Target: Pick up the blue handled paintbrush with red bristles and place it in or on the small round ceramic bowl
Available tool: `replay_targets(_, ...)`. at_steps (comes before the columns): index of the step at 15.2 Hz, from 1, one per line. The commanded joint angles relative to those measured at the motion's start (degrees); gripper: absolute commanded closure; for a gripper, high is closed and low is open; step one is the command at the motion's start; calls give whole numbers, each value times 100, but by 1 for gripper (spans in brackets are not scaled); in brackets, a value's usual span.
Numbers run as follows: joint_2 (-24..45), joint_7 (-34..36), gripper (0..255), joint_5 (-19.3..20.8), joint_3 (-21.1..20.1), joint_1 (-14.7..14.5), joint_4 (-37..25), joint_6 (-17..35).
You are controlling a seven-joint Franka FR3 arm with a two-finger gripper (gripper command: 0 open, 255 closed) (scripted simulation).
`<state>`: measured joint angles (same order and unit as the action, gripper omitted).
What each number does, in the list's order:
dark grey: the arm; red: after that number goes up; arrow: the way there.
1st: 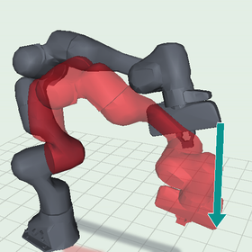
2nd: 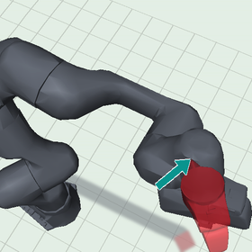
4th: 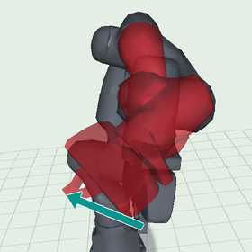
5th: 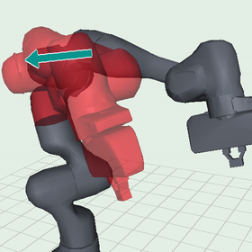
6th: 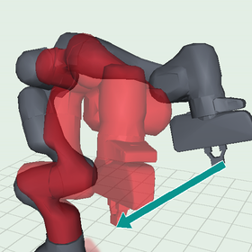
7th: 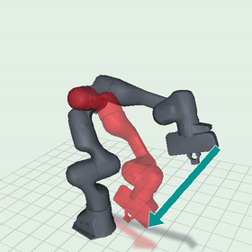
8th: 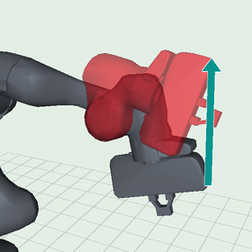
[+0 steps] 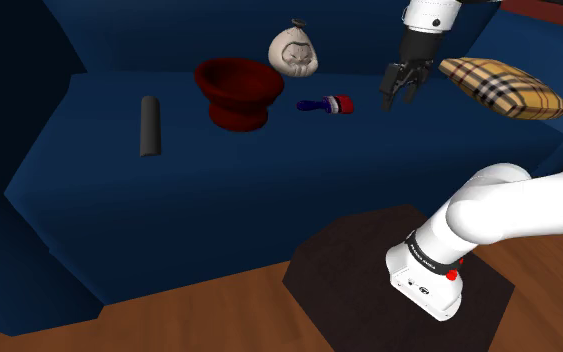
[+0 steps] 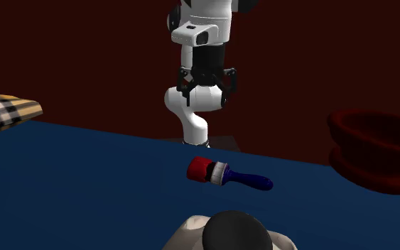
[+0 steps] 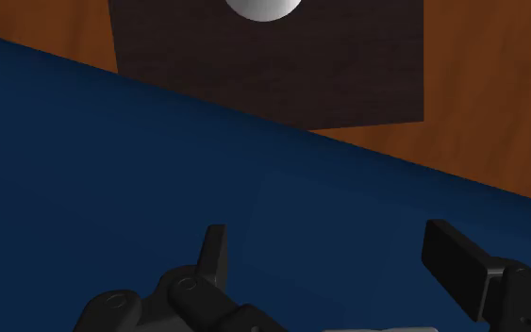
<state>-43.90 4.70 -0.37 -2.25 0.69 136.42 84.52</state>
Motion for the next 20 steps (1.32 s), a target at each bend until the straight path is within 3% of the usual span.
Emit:
replay_targets(1,0,0,0,0,0,0,0,0)
replay_targets(16,2710,-3001,0,1581,-236,-884,-1134,2188)
replay_targets(20,2789,-3038,0,1647,-215,-873,-964,2459)
